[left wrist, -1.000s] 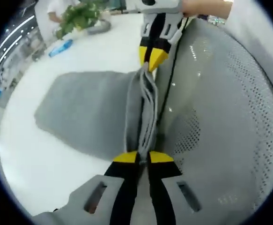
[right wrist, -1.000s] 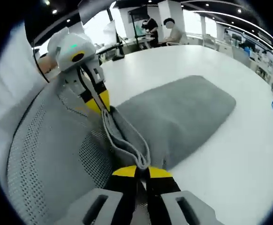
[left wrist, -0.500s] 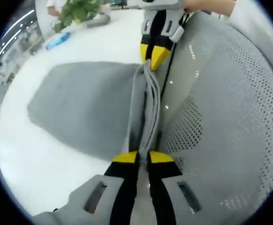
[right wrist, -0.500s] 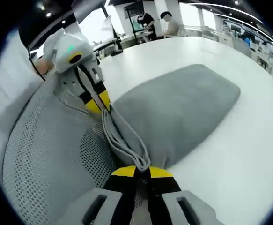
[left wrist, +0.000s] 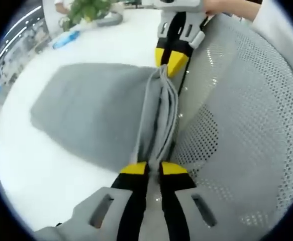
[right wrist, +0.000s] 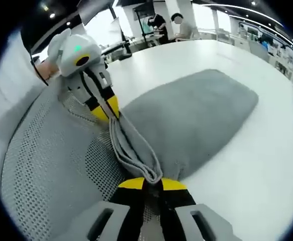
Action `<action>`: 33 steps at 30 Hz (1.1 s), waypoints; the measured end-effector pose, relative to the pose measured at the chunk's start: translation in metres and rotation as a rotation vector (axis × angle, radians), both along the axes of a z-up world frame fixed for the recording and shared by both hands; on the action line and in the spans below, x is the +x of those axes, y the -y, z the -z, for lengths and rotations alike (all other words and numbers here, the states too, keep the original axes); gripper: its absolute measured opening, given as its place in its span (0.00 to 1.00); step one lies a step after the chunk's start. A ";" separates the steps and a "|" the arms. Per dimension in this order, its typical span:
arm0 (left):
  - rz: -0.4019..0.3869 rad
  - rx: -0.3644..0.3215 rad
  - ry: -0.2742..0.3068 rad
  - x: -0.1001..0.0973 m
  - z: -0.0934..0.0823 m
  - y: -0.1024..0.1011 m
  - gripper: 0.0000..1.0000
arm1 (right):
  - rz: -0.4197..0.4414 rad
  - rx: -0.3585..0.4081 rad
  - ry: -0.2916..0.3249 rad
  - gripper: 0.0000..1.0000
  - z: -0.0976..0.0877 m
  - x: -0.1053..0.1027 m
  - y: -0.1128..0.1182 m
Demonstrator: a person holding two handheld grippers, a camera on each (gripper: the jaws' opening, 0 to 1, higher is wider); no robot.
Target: Open the folded towel by lifting each exposed corner and separating the folded layers until the towel lies flat within the target outline without major curled edges
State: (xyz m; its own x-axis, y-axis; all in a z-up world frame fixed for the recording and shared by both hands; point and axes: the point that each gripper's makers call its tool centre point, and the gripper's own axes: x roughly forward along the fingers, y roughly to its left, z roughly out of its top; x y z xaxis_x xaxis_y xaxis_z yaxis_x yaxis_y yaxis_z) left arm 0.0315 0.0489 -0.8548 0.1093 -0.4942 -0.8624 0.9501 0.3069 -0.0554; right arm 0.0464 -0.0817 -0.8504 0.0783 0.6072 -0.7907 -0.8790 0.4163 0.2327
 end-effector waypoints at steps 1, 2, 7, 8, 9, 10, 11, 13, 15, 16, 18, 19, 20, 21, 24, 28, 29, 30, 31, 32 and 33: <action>0.000 -0.005 0.000 0.000 -0.001 0.000 0.09 | -0.001 0.000 0.004 0.07 -0.001 0.000 0.000; -0.009 -0.019 -0.004 0.002 -0.005 0.000 0.09 | -0.002 0.000 0.006 0.07 -0.002 -0.001 0.000; -0.052 -0.086 -0.005 0.009 -0.030 -0.001 0.10 | -0.004 0.022 0.004 0.12 -0.015 -0.004 -0.001; -0.059 -0.097 -0.001 0.011 -0.035 -0.001 0.09 | -0.004 0.025 0.004 0.13 -0.017 -0.004 -0.002; -0.064 -0.101 0.003 0.012 -0.037 -0.002 0.09 | -0.003 0.026 0.004 0.13 -0.019 -0.004 -0.002; -0.068 -0.104 0.007 0.013 -0.039 -0.002 0.09 | -0.003 0.026 0.004 0.13 -0.020 -0.004 -0.002; -0.084 -0.118 0.027 0.019 -0.045 -0.004 0.09 | -0.004 0.030 0.007 0.13 -0.025 -0.004 -0.002; -0.090 -0.122 0.031 0.020 -0.049 -0.005 0.09 | -0.004 0.035 0.012 0.12 -0.029 -0.004 -0.001; -0.098 -0.127 0.040 0.024 -0.053 -0.006 0.09 | 0.005 0.043 0.018 0.12 -0.034 -0.002 0.000; -0.099 -0.128 0.045 0.025 -0.054 -0.006 0.09 | 0.009 0.046 0.021 0.12 -0.035 -0.001 0.000; -0.104 -0.127 0.057 0.028 -0.056 -0.007 0.09 | 0.021 0.056 0.037 0.12 -0.040 0.003 0.000; -0.108 -0.126 0.064 0.030 -0.057 -0.008 0.09 | 0.029 0.062 0.051 0.12 -0.043 0.006 0.001; -0.132 -0.128 0.093 0.041 -0.059 -0.010 0.09 | 0.091 0.086 0.084 0.12 -0.050 0.022 0.002; -0.140 -0.125 0.097 0.044 -0.058 -0.010 0.09 | 0.111 0.082 0.099 0.11 -0.050 0.029 0.003; -0.164 -0.107 0.121 0.054 -0.053 -0.010 0.09 | 0.183 0.065 0.152 0.09 -0.052 0.053 0.005; -0.195 -0.097 0.164 0.068 -0.049 -0.009 0.09 | 0.210 0.052 0.187 0.07 -0.050 0.068 0.003; -0.217 -0.096 0.178 0.076 -0.047 -0.009 0.09 | 0.245 0.045 0.203 0.06 -0.047 0.081 0.001; -0.232 -0.098 0.187 0.081 -0.046 -0.009 0.09 | 0.264 0.052 0.205 0.06 -0.046 0.087 -0.002; -0.263 -0.106 0.196 0.088 -0.045 -0.008 0.09 | 0.273 0.057 0.206 0.06 -0.046 0.089 -0.003; -0.278 -0.112 0.201 0.093 -0.044 -0.008 0.09 | 0.303 0.064 0.203 0.06 -0.045 0.095 -0.004; -0.293 -0.117 0.206 0.097 -0.044 -0.008 0.09 | 0.314 0.063 0.200 0.06 -0.043 0.098 -0.005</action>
